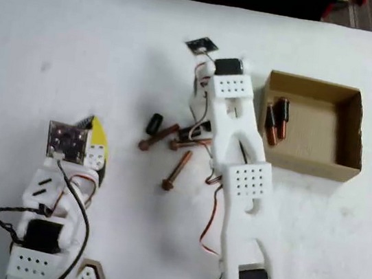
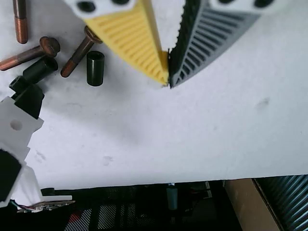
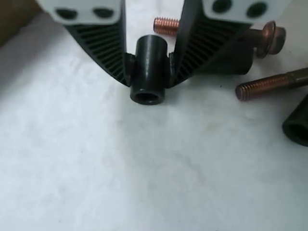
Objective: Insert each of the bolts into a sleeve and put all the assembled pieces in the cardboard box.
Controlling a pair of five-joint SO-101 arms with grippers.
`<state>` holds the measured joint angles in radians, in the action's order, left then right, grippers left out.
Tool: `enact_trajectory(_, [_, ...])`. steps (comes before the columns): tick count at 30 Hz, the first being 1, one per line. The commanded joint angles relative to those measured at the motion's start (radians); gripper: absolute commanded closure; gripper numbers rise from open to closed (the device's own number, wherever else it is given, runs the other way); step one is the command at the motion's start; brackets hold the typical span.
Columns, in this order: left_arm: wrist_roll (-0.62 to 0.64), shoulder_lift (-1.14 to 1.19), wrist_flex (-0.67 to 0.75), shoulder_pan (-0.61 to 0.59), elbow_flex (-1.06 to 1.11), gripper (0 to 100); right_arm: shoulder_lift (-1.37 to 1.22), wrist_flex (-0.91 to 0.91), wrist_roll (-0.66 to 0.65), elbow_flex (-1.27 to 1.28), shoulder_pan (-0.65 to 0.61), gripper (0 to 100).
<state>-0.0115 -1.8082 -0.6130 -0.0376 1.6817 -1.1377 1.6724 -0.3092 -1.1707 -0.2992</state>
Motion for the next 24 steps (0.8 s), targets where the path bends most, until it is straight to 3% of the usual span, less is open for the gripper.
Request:
enact_trajectory(1, [-0.012,-0.012,0.006,-0.004,0.002,98,-0.012,0.025,-0.017,-0.012,0.005,91.4])
enact_trajectory(7, [-0.012,-0.012,0.006,-0.004,0.002,98,-0.030,0.025,-0.069,-0.012,0.010,81.9])
enact_trajectory(21, [-0.012,-0.012,0.006,-0.004,0.002,98,-0.031,0.024,-0.068,-0.008,0.012,87.5])
enact_trajectory(24, [-0.012,-0.012,0.006,-0.004,0.002,98,-0.031,0.021,-0.066,-0.011,0.022,94.7])
